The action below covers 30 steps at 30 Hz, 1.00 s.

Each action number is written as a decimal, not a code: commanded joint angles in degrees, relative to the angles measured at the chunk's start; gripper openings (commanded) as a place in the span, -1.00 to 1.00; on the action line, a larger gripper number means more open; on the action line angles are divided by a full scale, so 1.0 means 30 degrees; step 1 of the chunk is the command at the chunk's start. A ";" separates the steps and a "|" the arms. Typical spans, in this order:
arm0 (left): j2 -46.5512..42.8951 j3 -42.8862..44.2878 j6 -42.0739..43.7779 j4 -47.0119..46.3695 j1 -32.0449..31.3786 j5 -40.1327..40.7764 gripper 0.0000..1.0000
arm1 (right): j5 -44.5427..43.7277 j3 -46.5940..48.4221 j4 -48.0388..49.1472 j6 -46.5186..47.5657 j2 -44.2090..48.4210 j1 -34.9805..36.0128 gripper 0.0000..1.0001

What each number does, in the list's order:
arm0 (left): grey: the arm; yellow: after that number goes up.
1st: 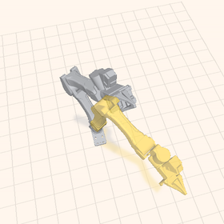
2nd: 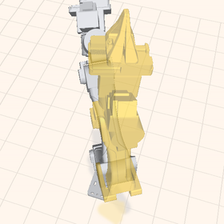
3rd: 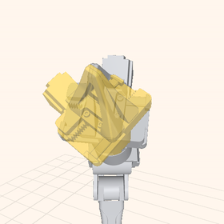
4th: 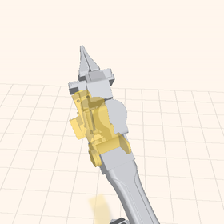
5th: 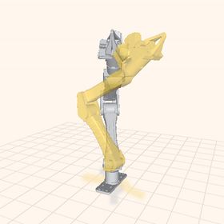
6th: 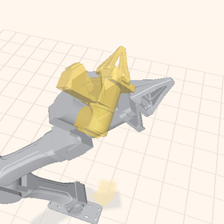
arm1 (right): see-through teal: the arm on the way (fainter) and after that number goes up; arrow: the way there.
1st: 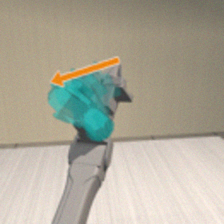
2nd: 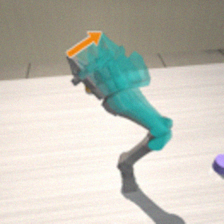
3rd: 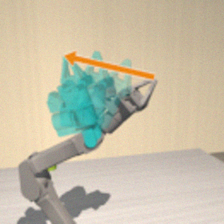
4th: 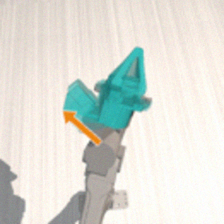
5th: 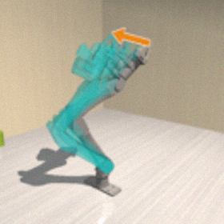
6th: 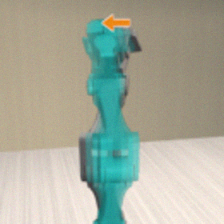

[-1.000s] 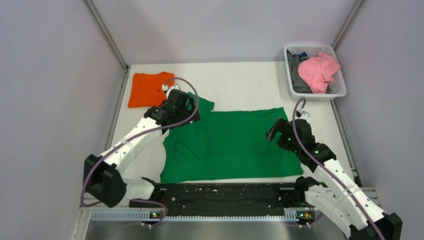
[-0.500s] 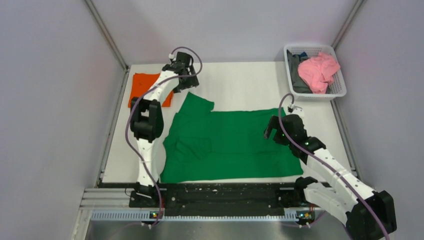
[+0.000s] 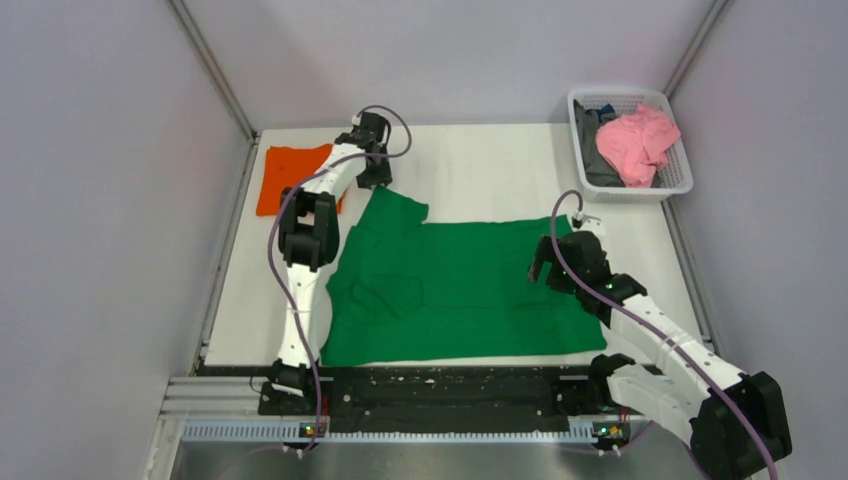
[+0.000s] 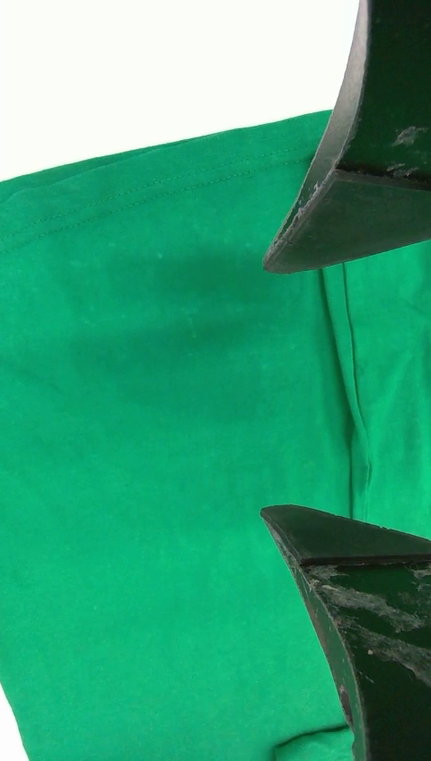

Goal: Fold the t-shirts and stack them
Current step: Grab the side of the flattened tshirt furthest away from the robot with both arms

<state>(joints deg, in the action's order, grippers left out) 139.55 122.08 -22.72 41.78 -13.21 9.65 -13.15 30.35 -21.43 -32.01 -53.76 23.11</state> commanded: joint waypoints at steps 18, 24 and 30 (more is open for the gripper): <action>-0.5885 -0.5732 0.0201 -0.0850 -0.0430 -0.3097 -1.00 | -0.3940 0.3059 -0.1229 -0.0494 -0.2310 -0.0094 0.97; -0.9287 -0.9775 -0.0368 -0.2919 -0.1026 -0.3970 -1.00 | -0.5063 0.6864 -0.1088 0.0123 -0.7322 -0.1074 0.95; -1.1164 -1.1907 -0.0728 -0.3773 -0.1747 -0.4571 -1.00 | -0.4304 1.1576 -0.0936 0.0308 -1.3627 -0.3193 0.68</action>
<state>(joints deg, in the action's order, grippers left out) 110.26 89.25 -23.62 34.79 -17.23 -1.98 -25.21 57.17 -24.91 -31.92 -86.08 16.80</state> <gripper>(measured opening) 0.011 0.880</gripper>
